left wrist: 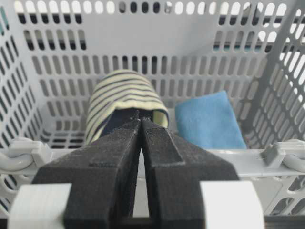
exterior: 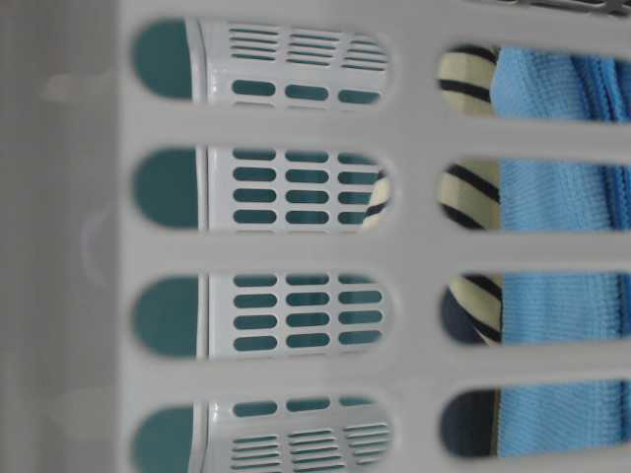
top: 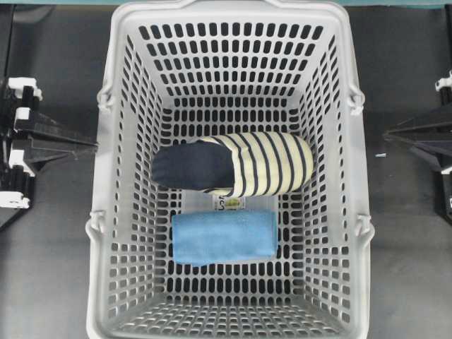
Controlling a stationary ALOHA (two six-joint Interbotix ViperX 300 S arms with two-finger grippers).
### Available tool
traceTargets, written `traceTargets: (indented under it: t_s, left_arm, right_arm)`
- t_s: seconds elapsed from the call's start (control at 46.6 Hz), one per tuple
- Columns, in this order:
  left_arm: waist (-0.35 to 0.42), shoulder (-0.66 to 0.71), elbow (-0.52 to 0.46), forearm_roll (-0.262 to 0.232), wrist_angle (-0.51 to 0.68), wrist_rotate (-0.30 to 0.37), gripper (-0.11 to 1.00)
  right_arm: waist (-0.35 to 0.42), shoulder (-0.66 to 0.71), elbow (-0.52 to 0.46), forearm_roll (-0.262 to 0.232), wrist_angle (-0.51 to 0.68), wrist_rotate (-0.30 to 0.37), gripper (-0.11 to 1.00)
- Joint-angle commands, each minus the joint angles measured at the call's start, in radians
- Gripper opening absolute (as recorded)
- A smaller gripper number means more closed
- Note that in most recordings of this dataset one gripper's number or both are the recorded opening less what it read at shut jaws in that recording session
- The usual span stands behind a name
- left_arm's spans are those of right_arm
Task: Pick up the blue cloth from the shopping basket with the left arm.
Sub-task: 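Move the left gripper from rest toward the basket, then lower the open left gripper over the light-blue cloth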
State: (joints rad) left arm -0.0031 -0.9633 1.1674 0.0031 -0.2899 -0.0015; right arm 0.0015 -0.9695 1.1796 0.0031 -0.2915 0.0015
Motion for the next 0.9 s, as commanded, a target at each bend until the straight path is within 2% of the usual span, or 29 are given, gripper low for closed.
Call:
traceTargets:
  t_s: [0.0,0.086,0.322,0.6,0.708,0.836,0.879]
  left_arm:
    - [0.002,-0.008,-0.063,0.043,0.043,-0.023,0.06]
    - [0.0,0.0,-0.118,0.043,0.123,-0.037,0.0]
    - [-0.043,0.077,-0.322,0.043,0.403,-0.046,0.0]
    - [-0.078,0.258,-0.548,0.043,0.681,-0.046,0.0]
    - [-0.089,0.33,-0.624,0.043,0.759,-0.044,0.0]
    - [-0.1,0.42,-0.716,0.043,0.848,-0.049,0.0]
    - [-0.104,0.449,-0.742,0.043,0.874,-0.049,0.0]
  right_arm:
    - [0.0,0.006,-0.018,0.003,-0.002,0.011,0.01]
    - [0.002,0.002,-0.02,0.021,0.038,0.015,0.0]
    - [0.014,-0.005,-0.091,0.021,0.236,0.054,0.0]
    - [0.015,-0.014,-0.124,0.023,0.328,0.057,0.02]
    - [0.015,-0.018,-0.124,0.023,0.328,0.058,0.21]
    - [0.015,-0.018,-0.126,0.023,0.33,0.055,0.62]
    - [0.017,-0.018,-0.124,0.021,0.331,0.054,0.72]
